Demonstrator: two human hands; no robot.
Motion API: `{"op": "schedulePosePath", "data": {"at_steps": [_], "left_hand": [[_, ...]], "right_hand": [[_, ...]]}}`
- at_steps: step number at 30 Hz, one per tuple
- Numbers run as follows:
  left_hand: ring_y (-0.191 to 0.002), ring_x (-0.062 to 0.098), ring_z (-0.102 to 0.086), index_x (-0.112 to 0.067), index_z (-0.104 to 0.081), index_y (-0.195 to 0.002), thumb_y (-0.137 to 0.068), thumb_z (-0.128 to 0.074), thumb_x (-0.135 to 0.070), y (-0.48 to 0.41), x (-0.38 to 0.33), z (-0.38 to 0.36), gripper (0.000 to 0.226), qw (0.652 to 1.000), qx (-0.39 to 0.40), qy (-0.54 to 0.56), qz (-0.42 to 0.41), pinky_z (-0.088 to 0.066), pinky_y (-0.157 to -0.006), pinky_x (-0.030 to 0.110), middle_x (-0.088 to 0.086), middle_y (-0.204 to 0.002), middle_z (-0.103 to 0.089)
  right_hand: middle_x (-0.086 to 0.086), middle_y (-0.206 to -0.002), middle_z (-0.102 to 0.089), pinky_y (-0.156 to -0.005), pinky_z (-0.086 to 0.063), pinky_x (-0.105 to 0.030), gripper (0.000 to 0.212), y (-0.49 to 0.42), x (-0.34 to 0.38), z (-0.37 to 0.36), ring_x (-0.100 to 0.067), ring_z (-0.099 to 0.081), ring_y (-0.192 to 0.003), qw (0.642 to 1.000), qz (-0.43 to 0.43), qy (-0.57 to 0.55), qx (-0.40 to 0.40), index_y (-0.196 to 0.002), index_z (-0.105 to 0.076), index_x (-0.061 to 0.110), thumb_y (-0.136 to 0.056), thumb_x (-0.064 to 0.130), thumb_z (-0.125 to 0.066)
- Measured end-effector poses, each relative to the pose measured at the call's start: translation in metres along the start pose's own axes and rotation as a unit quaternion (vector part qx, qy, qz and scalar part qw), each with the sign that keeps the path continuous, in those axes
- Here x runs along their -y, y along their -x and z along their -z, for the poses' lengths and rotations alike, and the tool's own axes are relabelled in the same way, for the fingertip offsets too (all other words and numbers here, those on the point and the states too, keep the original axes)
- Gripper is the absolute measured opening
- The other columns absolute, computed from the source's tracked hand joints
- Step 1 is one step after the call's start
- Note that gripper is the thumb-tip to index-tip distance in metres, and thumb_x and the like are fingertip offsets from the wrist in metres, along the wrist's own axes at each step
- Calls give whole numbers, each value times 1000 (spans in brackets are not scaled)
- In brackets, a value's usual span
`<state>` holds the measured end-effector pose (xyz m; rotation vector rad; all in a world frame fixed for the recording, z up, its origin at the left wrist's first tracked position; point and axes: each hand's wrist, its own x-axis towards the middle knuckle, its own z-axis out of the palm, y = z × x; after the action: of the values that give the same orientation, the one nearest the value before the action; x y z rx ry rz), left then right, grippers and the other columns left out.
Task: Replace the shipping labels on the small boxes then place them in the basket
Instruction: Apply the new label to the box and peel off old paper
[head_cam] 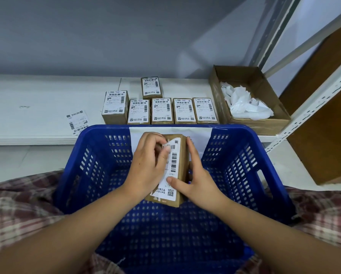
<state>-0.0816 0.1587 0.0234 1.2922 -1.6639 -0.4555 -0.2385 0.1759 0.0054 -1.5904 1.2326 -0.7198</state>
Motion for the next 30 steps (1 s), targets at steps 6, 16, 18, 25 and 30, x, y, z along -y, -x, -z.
{"op": "schedulePosePath", "data": {"at_steps": [6,16,18,25,30], "left_hand": [[-89,2,-51,-22,-50,-99,-82,-72,-13,3,-7,0,29,998,-37,7,50,-39,-77,7,-12,-92,-51],[-86,11,-48,-15,-66,-92,-87,-59,-24,-2,-1,1,12,998,-42,-48,23,-36,-84,13,-7,-87,-51],[-85,6,-42,-14,-65,-89,-87,-56,-22,-2,-1,1,12,996,-45,-69,15,-30,-82,6,-10,-86,-49],[-90,14,-49,-11,-61,-86,-89,-56,-9,-2,0,1,7,997,-43,-61,5,-34,-83,10,-10,-92,-49],[-88,15,-53,-11,-60,-84,-89,-54,-9,-3,2,0,8,997,-32,-65,-3,-41,-80,24,-10,-92,-51]], "right_hand": [[19,-117,-60,-85,-57,-27,107,1,6,-2,-5,-66,-101,1000,3,13,-8,-146,10,56,-84,33,-73],[9,-135,-52,-93,-53,-29,110,1,4,-5,-8,-60,-110,998,9,59,18,-146,12,54,-81,36,-75],[11,-139,-48,-97,-51,-35,109,0,4,-4,-10,-58,-115,998,13,53,32,-146,11,55,-82,38,-74],[11,-138,-54,-99,-51,-40,90,-3,2,-6,-10,-61,-115,999,6,-30,44,-140,3,68,-74,67,-58],[8,-130,-60,-97,-52,-41,80,-5,1,-7,-11,-65,-109,998,-1,-42,38,-130,-3,78,-72,68,-56]]}}
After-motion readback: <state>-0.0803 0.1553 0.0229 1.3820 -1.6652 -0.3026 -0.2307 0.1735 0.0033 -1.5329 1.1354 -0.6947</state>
